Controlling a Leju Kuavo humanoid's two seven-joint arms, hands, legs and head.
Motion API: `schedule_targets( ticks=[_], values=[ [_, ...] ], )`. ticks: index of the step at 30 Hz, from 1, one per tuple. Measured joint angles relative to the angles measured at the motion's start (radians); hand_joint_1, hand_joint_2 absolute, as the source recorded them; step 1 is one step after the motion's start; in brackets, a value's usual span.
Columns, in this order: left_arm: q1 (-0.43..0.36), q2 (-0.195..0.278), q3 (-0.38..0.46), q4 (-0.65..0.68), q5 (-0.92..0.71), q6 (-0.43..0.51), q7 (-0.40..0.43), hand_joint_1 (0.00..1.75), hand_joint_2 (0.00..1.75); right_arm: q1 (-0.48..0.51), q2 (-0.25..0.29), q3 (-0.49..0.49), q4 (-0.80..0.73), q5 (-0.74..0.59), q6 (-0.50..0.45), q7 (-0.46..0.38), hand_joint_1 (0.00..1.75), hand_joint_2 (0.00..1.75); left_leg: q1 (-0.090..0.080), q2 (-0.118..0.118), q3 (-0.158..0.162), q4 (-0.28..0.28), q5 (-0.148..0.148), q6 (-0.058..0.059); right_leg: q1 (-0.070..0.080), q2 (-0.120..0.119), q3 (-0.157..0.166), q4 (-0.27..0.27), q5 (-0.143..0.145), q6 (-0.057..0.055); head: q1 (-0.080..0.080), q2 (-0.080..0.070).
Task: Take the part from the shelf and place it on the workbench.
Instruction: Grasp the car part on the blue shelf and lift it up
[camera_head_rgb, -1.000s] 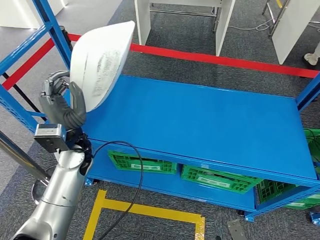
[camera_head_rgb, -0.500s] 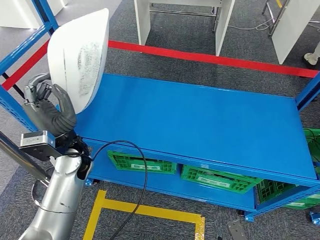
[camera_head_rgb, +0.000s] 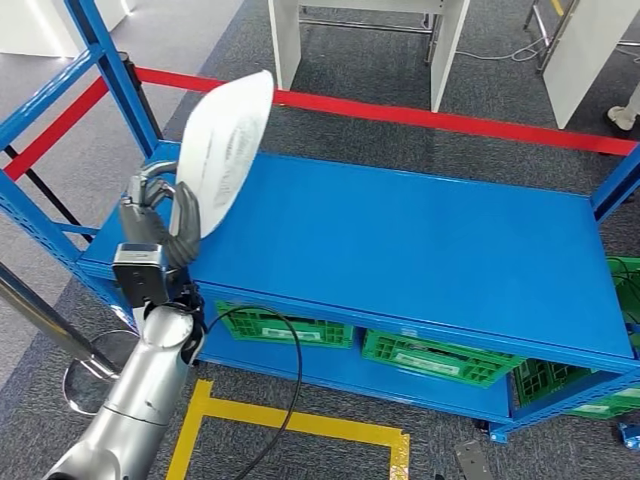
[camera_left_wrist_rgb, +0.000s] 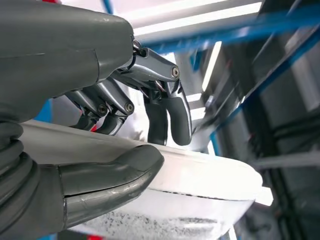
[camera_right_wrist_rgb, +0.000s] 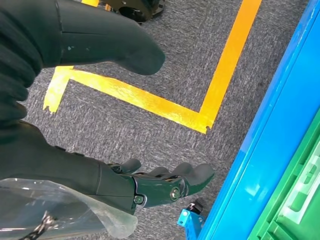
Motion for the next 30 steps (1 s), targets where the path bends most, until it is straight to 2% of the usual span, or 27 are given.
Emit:
schedule_targets(
  ticks=[6, 18, 25, 30],
  values=[
    [-0.012, -0.002, -0.020, 0.071, 0.000, -0.003, 0.005, 1.75, 1.75, 0.000, 0.000, 0.000, 0.000, 0.001, 0.000, 0.000, 0.00, 1.75, 0.000, 0.000, 0.000, 0.000, 0.000, 0.000, 0.000, 0.000, 0.000, 0.000, 0.000, 0.000, 0.000, 0.000],
    [-0.029, -0.003, -0.028, 0.125, -0.009, -0.018, 0.022, 1.75, 1.75, 0.000, 0.000, 0.000, 0.000, 0.003, 0.003, 0.002, 0.00, 1.75, 0.000, 0.000, 0.000, 0.000, 0.000, 0.000, 0.000, 0.000, 0.000, 0.000, 0.000, 0.000, 0.000, 0.000],
    [-0.085, -0.014, -0.035, 0.289, -0.041, -0.027, 0.034, 1.75, 1.75, -0.003, 0.000, 0.000, 0.000, 0.017, 0.007, 0.014, 0.00, 1.75, 0.000, 0.000, 0.000, 0.000, 0.000, 0.000, 0.000, 0.000, 0.000, 0.000, 0.000, 0.000, 0.000, 0.000],
    [-0.099, -0.019, -0.034, 0.378, -0.036, -0.035, 0.015, 1.75, 1.75, -0.003, 0.000, 0.000, 0.000, 0.018, 0.008, 0.016, 0.00, 1.75, 0.000, 0.000, -0.001, 0.000, 0.000, 0.000, 0.000, 0.000, -0.001, 0.000, 0.000, 0.000, 0.000, 0.000]
  ],
)
